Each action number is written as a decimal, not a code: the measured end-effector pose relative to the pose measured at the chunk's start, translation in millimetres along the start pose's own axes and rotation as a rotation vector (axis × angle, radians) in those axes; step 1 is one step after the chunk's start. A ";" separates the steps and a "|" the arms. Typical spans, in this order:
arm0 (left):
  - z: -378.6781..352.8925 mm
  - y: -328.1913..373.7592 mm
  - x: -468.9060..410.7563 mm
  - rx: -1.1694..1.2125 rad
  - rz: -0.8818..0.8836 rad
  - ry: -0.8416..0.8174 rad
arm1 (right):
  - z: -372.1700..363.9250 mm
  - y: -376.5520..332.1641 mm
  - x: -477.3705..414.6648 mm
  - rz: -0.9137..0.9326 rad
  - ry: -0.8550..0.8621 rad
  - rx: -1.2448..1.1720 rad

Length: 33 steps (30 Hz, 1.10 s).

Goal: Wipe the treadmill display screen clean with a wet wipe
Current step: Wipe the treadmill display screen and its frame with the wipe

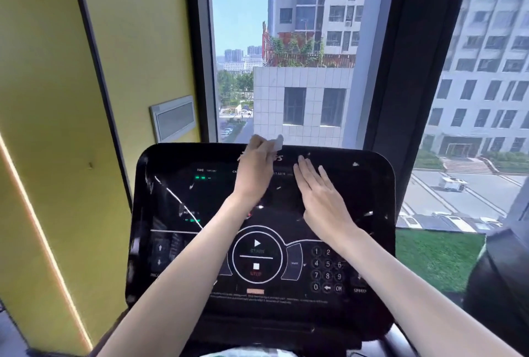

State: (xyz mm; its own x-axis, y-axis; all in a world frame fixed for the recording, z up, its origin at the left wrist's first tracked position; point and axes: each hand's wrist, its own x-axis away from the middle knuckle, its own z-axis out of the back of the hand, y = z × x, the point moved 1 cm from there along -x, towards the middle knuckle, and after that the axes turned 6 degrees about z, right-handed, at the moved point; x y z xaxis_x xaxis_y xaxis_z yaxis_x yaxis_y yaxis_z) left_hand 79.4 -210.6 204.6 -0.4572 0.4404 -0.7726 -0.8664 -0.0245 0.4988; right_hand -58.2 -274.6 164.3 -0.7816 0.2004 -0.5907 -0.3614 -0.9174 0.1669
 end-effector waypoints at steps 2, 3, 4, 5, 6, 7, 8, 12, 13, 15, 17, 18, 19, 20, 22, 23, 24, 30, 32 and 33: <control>8.4 -9.8 -6.5 0.032 0.167 0.147 | 1.2 3.5 1.1 0.024 0.008 -0.027; 14.3 -16.1 -8.0 0.046 0.300 0.255 | 1.7 4.3 1.4 0.046 0.018 -0.041; 17.1 -20.2 -7.5 0.045 0.402 0.341 | 2.1 4.7 1.3 0.063 0.021 -0.053; 16.5 -18.2 -5.5 0.024 0.442 0.369 | 2.0 5.0 0.7 0.070 0.021 -0.057; 12.6 -11.2 -3.5 -0.011 0.407 0.337 | 1.7 5.3 0.1 0.069 0.023 -0.052; 6.6 -1.6 -0.9 -0.037 0.310 0.253 | 0.3 5.6 -0.2 0.067 0.014 -0.040; -0.7 7.1 2.2 -0.043 0.190 0.146 | -1.0 6.1 -0.1 0.066 0.000 -0.024; -2.9 8.0 -3.1 -0.013 0.059 0.014 | 1.5 10.8 0.1 0.097 -0.002 0.016; 3.2 1.8 -7.1 0.008 0.171 0.129 | 2.5 11.1 0.5 0.104 0.004 0.007; 9.9 -7.8 -10.0 0.022 0.410 0.365 | 3.2 10.3 2.1 0.123 0.024 -0.009; -0.5 0.6 -8.4 -0.034 0.399 0.349 | 3.1 10.6 3.3 0.139 0.038 -0.029; -11.0 11.6 -6.7 -0.061 0.296 0.242 | 4.2 12.4 3.2 0.143 0.048 -0.048; -23.3 23.0 -3.5 -0.071 0.175 0.111 | 5.9 14.6 3.3 0.146 0.054 -0.069; -31.9 32.3 -0.4 -0.069 0.078 0.002 | 8.1 17.4 3.7 0.147 0.053 -0.092; -35.1 37.9 -2.2 -0.044 -0.001 -0.059 | 13.6 24.2 8.4 0.114 0.077 -0.136; -32.4 34.1 -5.1 -0.016 0.028 -0.023 | 15.6 28.9 12.0 0.075 0.094 -0.148; -28.0 27.3 -7.3 0.022 0.118 0.050 | 17.1 33.6 15.5 0.036 0.102 -0.150; -46.7 38.1 5.7 0.054 0.154 0.108 | 10.3 43.4 25.0 -0.049 0.055 -0.099; -53.2 42.9 9.1 0.038 -0.031 -0.033 | 7.7 44.6 25.4 -0.051 0.050 -0.080; -50.5 40.5 7.2 0.043 -0.027 -0.006 | 7.0 45.7 25.4 -0.049 0.049 -0.079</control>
State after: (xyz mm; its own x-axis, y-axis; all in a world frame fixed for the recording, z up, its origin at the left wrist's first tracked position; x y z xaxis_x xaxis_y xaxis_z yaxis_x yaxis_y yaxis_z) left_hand 30.8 -253.7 199.4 -0.4323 0.4455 -0.7840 -0.8690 0.0262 0.4941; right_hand -98.1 -309.0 162.4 -0.7374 0.2304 -0.6349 -0.3559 -0.9315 0.0753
